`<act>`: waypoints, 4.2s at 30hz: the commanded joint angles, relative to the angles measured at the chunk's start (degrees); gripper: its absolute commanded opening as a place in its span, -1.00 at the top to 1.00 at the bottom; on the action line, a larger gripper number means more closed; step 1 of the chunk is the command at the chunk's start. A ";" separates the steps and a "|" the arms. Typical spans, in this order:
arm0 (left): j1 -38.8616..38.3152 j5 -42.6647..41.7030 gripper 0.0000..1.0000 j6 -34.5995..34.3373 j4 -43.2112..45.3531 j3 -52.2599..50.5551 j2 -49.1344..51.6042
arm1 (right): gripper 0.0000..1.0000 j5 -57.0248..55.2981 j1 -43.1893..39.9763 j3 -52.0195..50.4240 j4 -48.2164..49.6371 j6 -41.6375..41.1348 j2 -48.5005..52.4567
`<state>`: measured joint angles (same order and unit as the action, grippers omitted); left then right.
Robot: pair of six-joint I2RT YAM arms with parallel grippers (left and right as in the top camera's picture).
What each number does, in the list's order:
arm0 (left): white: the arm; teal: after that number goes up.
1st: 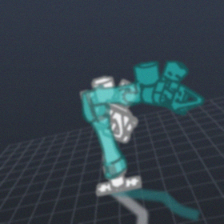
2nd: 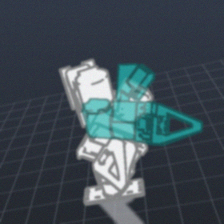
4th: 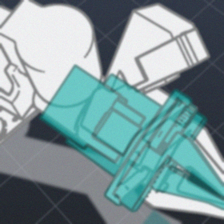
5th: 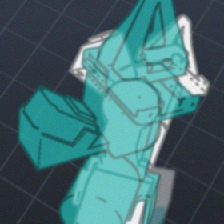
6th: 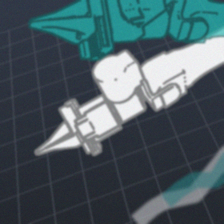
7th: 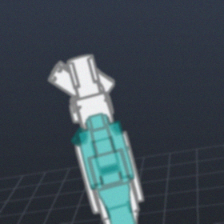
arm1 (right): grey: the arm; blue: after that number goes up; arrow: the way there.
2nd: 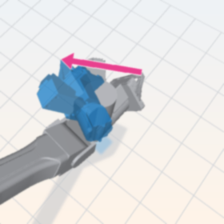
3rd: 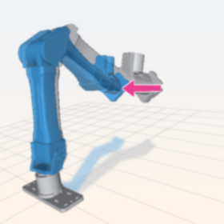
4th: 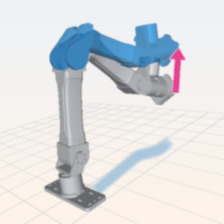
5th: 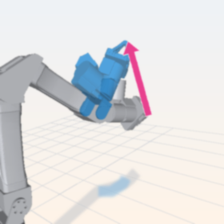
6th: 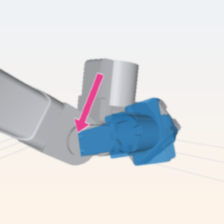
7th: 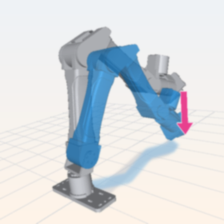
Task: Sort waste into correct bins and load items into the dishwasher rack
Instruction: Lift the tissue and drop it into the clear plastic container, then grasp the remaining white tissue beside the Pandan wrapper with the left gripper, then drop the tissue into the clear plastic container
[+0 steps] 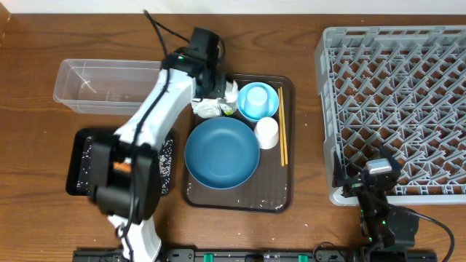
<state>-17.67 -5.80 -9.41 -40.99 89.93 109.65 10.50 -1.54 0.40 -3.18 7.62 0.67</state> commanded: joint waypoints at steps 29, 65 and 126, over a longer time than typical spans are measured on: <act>22.21 11.41 0.71 -13.86 -2.23 0.13 -5.79 | -0.98 -0.13 -0.70 -0.07 -0.24 0.37 -0.35; 0.59 5.20 -0.37 -8.72 -0.37 0.17 5.05 | -0.98 -0.13 -0.70 -0.09 -0.24 0.37 -0.35; 7.15 24.52 0.88 -11.93 0.15 0.20 -11.43 | -0.99 -0.13 -0.70 -0.07 -0.24 0.37 -0.35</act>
<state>-14.22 15.07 -20.82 -40.69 89.97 97.60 10.50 -1.54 0.40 -3.18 7.60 0.67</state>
